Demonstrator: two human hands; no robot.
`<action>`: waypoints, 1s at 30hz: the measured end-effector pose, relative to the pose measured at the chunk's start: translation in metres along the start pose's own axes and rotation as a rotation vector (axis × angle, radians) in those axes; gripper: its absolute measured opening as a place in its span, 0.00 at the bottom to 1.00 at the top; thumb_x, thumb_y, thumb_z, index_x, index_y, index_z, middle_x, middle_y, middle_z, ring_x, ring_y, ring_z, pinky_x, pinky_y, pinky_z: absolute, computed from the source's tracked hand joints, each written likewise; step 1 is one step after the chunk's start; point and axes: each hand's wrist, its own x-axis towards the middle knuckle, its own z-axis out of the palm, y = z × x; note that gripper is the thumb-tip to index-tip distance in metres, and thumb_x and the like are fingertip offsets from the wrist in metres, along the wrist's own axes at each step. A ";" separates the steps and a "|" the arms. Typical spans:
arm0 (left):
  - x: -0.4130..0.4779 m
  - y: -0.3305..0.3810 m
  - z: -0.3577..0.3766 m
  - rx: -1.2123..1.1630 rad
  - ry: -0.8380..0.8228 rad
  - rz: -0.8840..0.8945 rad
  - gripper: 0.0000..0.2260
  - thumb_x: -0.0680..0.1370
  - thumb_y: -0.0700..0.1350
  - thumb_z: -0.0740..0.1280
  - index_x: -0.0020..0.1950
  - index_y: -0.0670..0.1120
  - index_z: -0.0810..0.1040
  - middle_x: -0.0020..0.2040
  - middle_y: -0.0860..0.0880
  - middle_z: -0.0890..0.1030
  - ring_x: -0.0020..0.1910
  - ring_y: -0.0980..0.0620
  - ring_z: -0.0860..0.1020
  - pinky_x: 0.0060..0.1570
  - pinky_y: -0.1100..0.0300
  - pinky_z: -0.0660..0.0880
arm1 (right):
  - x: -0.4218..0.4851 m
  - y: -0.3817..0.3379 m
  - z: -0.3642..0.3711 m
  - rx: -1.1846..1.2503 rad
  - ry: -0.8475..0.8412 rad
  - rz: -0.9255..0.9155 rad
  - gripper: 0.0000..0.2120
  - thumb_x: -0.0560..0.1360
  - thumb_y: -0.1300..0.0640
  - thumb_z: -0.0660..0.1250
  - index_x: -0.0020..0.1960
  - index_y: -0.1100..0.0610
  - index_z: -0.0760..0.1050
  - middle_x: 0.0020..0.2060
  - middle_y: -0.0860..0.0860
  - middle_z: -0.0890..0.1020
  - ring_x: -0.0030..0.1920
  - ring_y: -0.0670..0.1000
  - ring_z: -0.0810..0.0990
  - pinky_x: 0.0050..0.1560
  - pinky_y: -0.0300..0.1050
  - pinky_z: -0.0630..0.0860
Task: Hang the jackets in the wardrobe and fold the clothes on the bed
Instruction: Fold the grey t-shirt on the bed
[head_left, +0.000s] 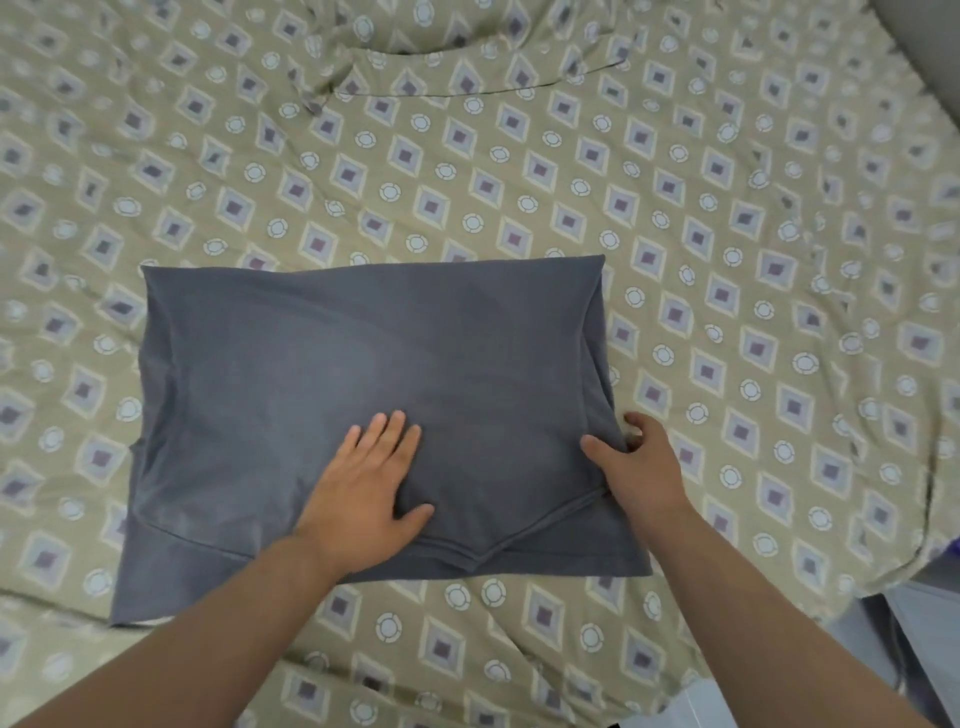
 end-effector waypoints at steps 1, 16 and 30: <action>0.011 0.014 0.001 0.028 -0.055 -0.064 0.42 0.74 0.65 0.58 0.80 0.43 0.52 0.81 0.42 0.50 0.80 0.43 0.47 0.78 0.49 0.42 | 0.001 -0.001 -0.001 0.024 -0.052 0.004 0.32 0.71 0.50 0.75 0.72 0.51 0.66 0.56 0.47 0.77 0.54 0.51 0.79 0.60 0.52 0.76; 0.126 0.065 -0.080 -1.012 -0.070 -0.217 0.20 0.66 0.65 0.70 0.46 0.52 0.73 0.43 0.60 0.77 0.40 0.62 0.77 0.33 0.68 0.72 | -0.064 -0.059 0.052 0.173 -0.626 -0.255 0.31 0.66 0.66 0.65 0.60 0.35 0.74 0.46 0.46 0.85 0.47 0.47 0.85 0.44 0.48 0.84; 0.049 -0.130 -0.098 -1.098 0.400 -0.675 0.09 0.77 0.42 0.65 0.38 0.47 0.77 0.39 0.46 0.81 0.41 0.48 0.78 0.40 0.53 0.75 | -0.162 -0.118 0.225 -0.040 -0.535 -0.453 0.23 0.73 0.61 0.64 0.66 0.47 0.70 0.51 0.47 0.81 0.47 0.50 0.79 0.48 0.48 0.79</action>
